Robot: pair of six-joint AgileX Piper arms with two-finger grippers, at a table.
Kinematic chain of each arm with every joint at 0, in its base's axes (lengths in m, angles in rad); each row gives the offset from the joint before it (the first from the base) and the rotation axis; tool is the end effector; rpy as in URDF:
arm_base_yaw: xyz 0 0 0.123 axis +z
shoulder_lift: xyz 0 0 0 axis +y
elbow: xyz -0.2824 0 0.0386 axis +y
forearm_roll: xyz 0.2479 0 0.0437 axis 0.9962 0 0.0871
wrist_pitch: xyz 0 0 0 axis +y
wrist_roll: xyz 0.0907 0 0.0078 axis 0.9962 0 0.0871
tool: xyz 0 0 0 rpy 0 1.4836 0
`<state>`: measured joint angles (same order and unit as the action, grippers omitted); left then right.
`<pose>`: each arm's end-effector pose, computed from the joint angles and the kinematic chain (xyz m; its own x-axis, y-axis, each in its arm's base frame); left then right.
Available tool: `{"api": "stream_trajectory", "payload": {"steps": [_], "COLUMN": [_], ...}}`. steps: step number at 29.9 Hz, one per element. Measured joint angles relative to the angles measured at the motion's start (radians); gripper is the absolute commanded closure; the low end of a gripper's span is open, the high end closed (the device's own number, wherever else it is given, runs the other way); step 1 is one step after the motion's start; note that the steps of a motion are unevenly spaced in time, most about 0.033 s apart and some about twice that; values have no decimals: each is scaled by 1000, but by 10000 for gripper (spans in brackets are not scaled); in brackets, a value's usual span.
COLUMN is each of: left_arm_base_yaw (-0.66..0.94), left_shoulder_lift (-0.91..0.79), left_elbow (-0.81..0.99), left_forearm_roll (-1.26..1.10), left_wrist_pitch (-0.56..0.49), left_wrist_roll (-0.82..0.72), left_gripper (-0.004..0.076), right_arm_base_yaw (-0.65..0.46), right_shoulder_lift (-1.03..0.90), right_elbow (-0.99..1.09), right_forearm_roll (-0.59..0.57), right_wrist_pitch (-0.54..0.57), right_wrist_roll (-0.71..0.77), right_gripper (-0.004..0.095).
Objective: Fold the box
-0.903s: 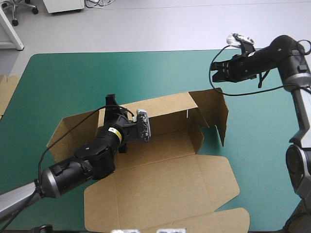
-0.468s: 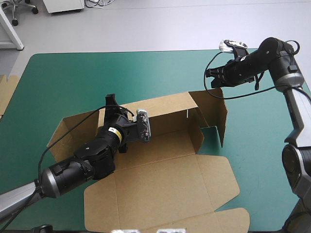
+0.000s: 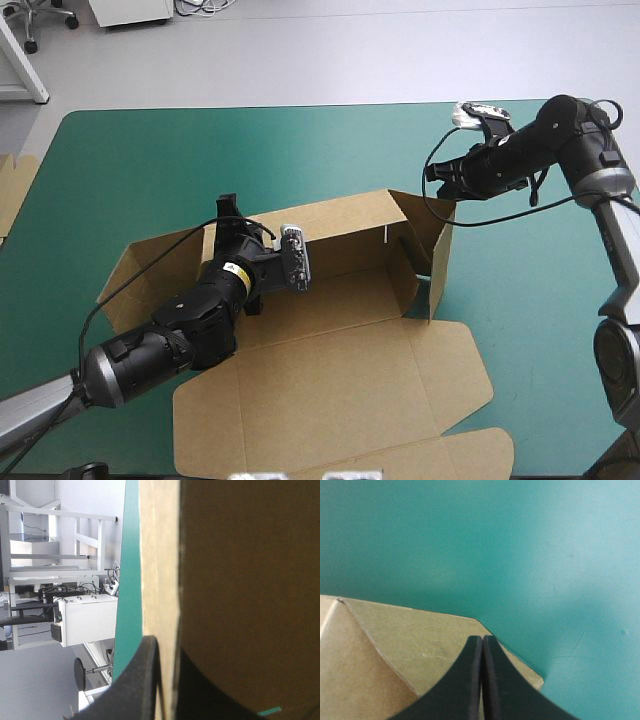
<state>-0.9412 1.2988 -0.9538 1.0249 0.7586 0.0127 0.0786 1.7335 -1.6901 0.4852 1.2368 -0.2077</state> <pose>0.1993 -0.1825 0.3144 0.0601 0.9821 -0.1785 0.5472 0.1171 0.8288 0.3621 0.0688 0.3536 -0.9015 -0.1039 -0.4200 -0.2818 0.8777 0.3877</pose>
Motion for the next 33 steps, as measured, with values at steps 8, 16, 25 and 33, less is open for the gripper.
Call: {"api": "stream_trajectory", "payload": {"steps": [8, 16, 25, 33], "left_arm_base_yaw": [0, 0, 0, 0], "left_shoulder_lift": [0, 0, 0, 0], "left_elbow": [0, 0, 0, 0], "left_forearm_roll": [-1, -1, -1, -1], "left_wrist_pitch": [0, 0, 0, -1], "left_wrist_roll": [0, -1, -2, -13], "left_gripper": [734, 734, 734, 734], "right_arm_base_yaw": [0, 0, 10, 71], "right_shoulder_lift": [-52, -87, -160, -175], "right_elbow": [118, 213, 255, 330], "right_forearm_roll": [28, 105, 111, 85], "right_wrist_pitch": [-1, -5, -8, -9], "right_wrist_roll": [-59, -190, -222, -224], "right_gripper": [921, 896, 618, 479]}}
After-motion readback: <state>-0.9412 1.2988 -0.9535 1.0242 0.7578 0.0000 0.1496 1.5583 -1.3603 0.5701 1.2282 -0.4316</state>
